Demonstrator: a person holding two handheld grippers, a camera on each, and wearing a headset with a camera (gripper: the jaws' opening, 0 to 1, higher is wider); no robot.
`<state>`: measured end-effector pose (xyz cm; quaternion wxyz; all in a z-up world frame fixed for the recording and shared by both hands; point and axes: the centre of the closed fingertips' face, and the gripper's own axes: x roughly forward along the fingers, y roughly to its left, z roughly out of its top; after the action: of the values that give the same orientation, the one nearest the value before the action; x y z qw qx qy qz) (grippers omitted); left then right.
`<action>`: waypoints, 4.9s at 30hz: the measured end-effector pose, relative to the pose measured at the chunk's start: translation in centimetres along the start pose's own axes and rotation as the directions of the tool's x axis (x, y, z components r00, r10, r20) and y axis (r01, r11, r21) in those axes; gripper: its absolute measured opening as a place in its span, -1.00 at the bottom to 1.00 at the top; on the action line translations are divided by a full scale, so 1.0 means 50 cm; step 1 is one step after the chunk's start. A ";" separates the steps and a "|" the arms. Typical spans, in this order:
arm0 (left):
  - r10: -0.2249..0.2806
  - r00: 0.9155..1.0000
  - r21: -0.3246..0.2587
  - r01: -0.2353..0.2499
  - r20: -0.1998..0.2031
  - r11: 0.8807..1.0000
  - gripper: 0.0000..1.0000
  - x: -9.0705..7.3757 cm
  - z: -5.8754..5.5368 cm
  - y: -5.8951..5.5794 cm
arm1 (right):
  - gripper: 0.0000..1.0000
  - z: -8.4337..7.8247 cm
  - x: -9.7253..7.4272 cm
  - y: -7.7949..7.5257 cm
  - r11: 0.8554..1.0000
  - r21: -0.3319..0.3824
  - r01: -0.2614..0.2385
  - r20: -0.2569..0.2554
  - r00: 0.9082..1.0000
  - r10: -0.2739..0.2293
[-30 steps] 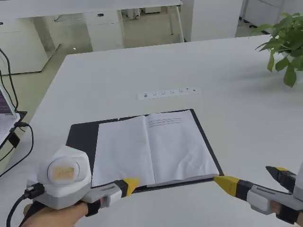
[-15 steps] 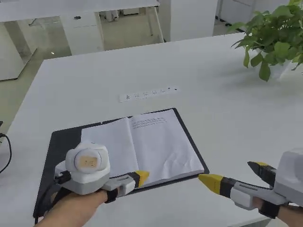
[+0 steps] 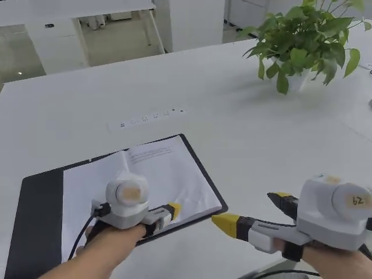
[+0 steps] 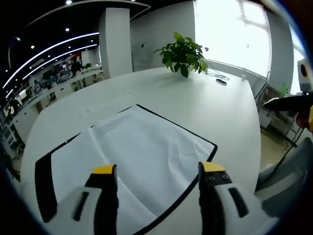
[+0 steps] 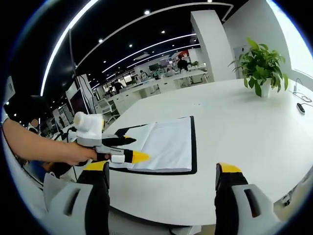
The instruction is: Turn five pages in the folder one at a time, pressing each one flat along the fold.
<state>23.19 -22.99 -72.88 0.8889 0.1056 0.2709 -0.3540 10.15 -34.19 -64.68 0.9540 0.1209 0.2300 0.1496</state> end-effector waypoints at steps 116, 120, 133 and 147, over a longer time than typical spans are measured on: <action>-0.038 0.998 -0.643 0.065 0.057 0.763 -1.00 0.105 -0.062 -0.007 | -0.18 -0.107 0.261 0.076 0.902 0.353 -0.247 -0.244 0.907 0.344; -0.036 0.998 -0.640 0.065 0.058 0.766 -1.00 0.105 -0.062 -0.007 | -0.19 -0.106 0.265 0.074 0.893 0.386 -0.230 -0.225 0.916 0.333; -0.036 0.998 -0.638 0.065 0.059 0.767 -1.00 0.104 -0.063 -0.006 | -0.23 -0.105 0.282 0.071 0.851 0.487 -0.198 -0.176 0.932 0.317; -0.032 0.998 -0.642 0.060 0.055 0.764 -1.00 0.105 -0.063 -0.007 | -0.26 -0.119 0.304 0.040 0.837 0.533 -0.121 -0.157 0.958 0.238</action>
<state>24.82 -25.05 -78.40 0.8677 -0.2191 0.3601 -0.2637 19.78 -26.21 -75.33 0.8367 0.3774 0.3520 0.1835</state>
